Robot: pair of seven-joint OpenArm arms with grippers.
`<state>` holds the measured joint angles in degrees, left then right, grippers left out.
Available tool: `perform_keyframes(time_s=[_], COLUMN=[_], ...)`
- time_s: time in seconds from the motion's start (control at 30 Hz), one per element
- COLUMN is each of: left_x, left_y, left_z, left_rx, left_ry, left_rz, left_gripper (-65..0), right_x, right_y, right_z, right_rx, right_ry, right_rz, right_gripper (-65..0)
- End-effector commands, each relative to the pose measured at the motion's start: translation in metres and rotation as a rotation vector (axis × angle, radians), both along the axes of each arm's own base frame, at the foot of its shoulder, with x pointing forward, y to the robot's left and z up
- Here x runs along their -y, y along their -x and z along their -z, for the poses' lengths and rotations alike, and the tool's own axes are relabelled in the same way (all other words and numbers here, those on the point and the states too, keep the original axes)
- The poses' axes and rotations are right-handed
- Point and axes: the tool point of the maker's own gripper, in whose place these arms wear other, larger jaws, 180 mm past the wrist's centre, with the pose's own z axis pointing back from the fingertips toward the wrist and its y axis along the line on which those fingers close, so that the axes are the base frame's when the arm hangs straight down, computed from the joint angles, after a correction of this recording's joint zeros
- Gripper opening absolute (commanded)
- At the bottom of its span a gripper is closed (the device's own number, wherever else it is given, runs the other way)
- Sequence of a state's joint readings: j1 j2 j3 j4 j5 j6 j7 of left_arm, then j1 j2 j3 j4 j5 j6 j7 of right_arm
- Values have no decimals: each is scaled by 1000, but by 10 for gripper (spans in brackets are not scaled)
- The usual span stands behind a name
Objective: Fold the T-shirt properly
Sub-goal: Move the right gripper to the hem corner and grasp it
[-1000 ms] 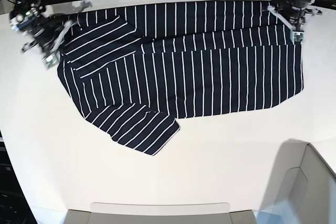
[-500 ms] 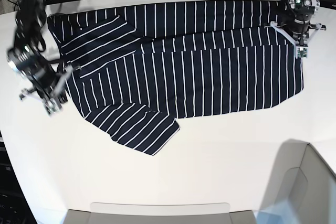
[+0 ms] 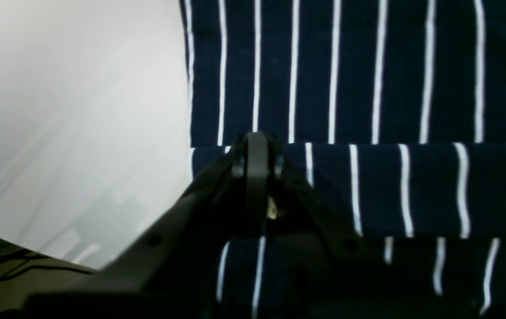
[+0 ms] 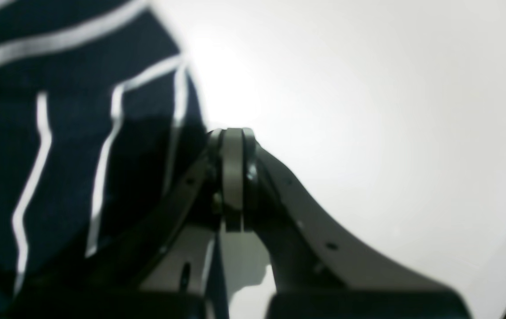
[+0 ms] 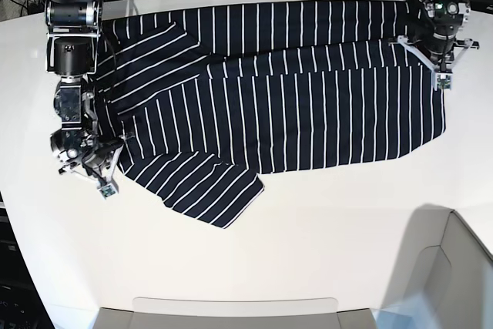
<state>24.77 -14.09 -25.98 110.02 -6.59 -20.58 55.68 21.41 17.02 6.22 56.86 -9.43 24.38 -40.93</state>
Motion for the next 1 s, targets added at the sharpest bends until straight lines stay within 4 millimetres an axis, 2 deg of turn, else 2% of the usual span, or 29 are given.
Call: perform_keyframes(time_s=[0.0,0.1,0.23,0.3,0.37,0.47,0.53,0.63,0.73,0.8,0.83,0.9,0.97], left_x=[-3,2,4,4,5,5,5,4,4,4,4,5,5], left_y=[-1,-10,-17,-18,-25,-24,-26,-28,-28,-28,-28,-28,-28], left_z=[-5,-6,-8,-9,-12,-11,-12,-13,-13,-13,-13,-13,-13], left_rx=[7,27,45,48,65,49,52,58,57,57,57,59,58], left_ry=[-14,5,11,12,15,18,19,18,18,18,18,23,20], left_rz=[-4,-27,-26,-27,-26,-33,-34,-37,-36,-36,-36,-35,-36], left_gripper=[-650,-650,-650,-650,-650,-650,-650,-650,-650,-650,-650,-650,-650], right_x=[7,2,-3,-6,-9,-6,-8,-12,-7,-7,-9,-8,-12], right_y=[3,37,82,96,102,97,82,48,6,-31,-46,-74,-92], right_z=[-7,-5,-15,-16,-19,-32,-54,-93,-127,-146,-148,-149,-136], right_rx=[-10,-39,-52,-62,-53,-16,48,169,249,298,305,297,259], right_ry=[34,93,173,187,190,207,221,226,223,181,151,95,24], right_rz=[-1,-31,-77,-91,-106,-113,-118,-116,-90,-65,-56,-33,-26], right_gripper=[-650,-650,-650,-650,-650,-650,-650,-650,-650,-650,-650,-578,-510])
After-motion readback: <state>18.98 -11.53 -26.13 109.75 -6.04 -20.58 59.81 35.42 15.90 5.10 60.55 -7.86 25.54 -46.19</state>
